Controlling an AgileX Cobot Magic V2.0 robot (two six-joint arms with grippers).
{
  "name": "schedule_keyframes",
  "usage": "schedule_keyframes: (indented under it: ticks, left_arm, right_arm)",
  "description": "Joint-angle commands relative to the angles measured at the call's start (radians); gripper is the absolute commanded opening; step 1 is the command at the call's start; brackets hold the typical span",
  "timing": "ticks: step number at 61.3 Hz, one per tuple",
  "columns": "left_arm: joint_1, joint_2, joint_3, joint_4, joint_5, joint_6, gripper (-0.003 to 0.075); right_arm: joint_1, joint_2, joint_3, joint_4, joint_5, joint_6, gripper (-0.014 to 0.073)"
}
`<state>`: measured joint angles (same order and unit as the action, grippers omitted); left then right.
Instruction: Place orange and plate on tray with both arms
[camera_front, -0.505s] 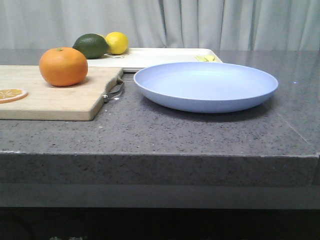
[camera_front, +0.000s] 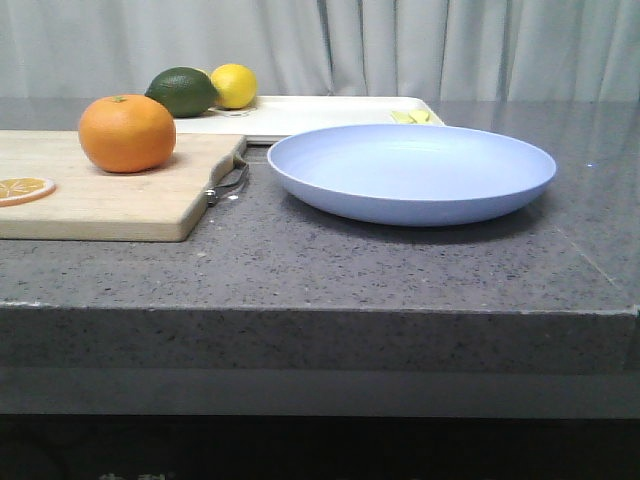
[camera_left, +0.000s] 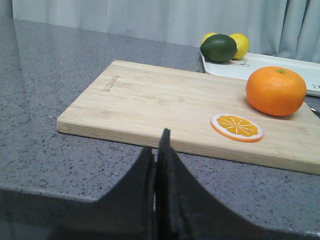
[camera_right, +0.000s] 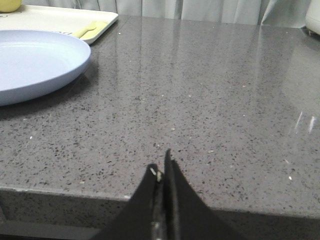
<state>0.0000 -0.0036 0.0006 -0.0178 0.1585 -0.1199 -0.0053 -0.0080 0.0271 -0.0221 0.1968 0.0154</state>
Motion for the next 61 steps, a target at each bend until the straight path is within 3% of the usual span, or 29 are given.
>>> schedule_keyframes:
  ticks: [1,42,61]
  left_arm:
    - [-0.002,-0.020,0.005,-0.008,-0.090,-0.001,-0.0018]
    - [-0.002,-0.020,0.005,-0.008,-0.115,-0.001,-0.0018]
    - [-0.002,-0.020,0.005,-0.010,-0.158,-0.001,-0.0018]
  right_arm:
    - [-0.004,-0.023,-0.005,0.000,-0.080,-0.006,-0.0061]
    - [-0.004,-0.023,-0.005,-0.001,-0.087,-0.006,-0.0061]
    - [-0.004,-0.023,-0.008,-0.001,-0.171,-0.005,-0.0061]
